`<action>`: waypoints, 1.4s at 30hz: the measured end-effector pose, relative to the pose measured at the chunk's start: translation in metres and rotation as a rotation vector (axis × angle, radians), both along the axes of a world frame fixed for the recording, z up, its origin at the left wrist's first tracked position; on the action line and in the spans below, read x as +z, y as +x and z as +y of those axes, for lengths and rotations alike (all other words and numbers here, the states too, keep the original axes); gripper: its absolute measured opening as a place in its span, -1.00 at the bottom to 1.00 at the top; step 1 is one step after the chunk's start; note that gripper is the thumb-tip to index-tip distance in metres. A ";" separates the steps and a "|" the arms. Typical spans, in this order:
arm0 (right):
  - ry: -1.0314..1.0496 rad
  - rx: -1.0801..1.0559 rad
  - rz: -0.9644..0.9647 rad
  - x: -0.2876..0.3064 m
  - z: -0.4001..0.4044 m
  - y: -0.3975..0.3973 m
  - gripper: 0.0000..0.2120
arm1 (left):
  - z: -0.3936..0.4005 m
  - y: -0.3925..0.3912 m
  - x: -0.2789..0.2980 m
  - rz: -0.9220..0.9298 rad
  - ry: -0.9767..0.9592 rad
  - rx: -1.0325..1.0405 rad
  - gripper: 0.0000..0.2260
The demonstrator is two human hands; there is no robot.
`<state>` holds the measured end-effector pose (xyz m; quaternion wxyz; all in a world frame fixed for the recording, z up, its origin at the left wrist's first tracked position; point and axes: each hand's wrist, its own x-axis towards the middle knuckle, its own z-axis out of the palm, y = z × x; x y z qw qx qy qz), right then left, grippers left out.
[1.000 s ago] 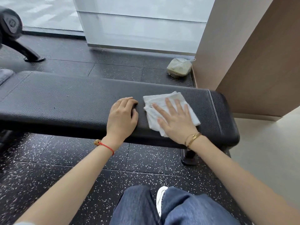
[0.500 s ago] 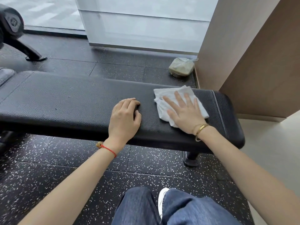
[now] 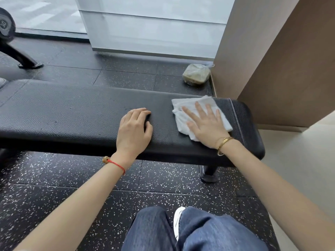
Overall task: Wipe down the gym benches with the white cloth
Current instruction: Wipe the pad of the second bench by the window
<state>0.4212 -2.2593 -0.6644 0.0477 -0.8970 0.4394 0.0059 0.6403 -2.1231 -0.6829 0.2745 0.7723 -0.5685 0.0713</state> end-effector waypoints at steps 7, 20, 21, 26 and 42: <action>0.078 -0.345 0.031 0.013 -0.027 -0.017 -0.50 | 0.001 0.000 0.003 0.012 0.004 -0.001 -0.69; 0.126 -0.441 0.019 0.016 -0.034 -0.066 -0.50 | 0.001 -0.001 0.001 0.007 -0.008 -0.013 -0.70; 0.120 -0.430 0.018 0.015 -0.028 -0.067 -0.49 | 0.001 0.000 0.001 0.005 -0.011 -0.017 -0.70; -0.005 -0.286 -0.026 0.002 0.040 -0.094 -0.48 | 0.000 0.000 -0.002 0.004 -0.012 -0.007 -0.70; 0.042 -0.089 0.004 0.009 0.007 0.014 -0.49 | 0.000 -0.003 0.002 -0.011 0.029 0.019 -0.71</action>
